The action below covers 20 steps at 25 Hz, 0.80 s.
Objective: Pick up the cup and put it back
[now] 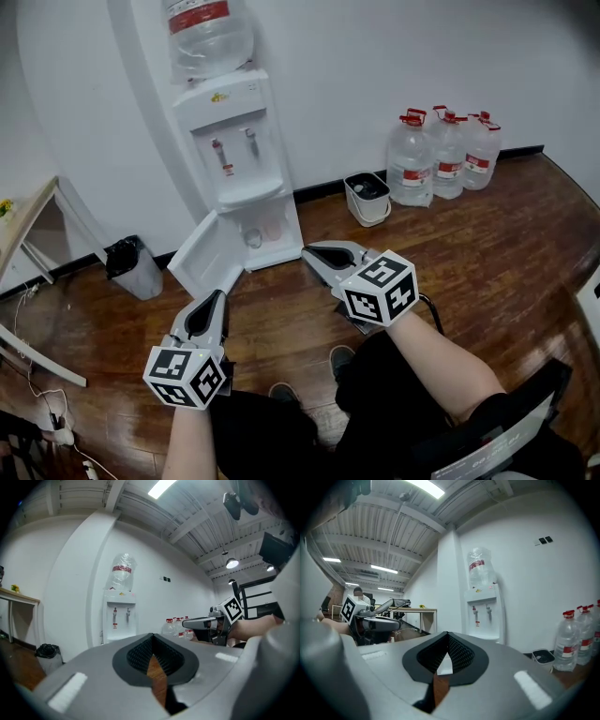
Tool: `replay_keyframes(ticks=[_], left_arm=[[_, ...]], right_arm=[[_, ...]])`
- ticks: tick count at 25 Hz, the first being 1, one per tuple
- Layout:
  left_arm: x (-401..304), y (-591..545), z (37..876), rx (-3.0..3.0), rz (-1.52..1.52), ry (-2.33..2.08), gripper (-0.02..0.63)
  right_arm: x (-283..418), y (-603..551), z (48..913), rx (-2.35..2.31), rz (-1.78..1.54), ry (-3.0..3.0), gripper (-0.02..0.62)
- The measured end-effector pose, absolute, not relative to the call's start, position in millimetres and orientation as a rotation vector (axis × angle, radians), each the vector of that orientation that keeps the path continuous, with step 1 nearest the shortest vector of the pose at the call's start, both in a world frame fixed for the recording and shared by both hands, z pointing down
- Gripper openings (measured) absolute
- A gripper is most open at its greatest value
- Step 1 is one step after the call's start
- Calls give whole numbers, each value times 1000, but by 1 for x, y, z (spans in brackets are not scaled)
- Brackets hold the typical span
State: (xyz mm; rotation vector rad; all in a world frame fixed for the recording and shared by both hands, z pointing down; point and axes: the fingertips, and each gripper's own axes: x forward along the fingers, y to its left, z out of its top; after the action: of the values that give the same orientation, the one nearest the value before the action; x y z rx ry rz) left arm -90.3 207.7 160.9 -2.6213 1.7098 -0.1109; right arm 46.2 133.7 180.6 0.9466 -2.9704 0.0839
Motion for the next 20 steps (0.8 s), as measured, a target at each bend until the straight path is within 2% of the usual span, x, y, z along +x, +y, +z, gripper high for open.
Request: replay_keyframes(ticks=[20], left_arm=[[-99, 137, 173, -2627, -108, 1753, 2]], right_arm=[[40, 77, 185, 846, 102, -2981, 2]])
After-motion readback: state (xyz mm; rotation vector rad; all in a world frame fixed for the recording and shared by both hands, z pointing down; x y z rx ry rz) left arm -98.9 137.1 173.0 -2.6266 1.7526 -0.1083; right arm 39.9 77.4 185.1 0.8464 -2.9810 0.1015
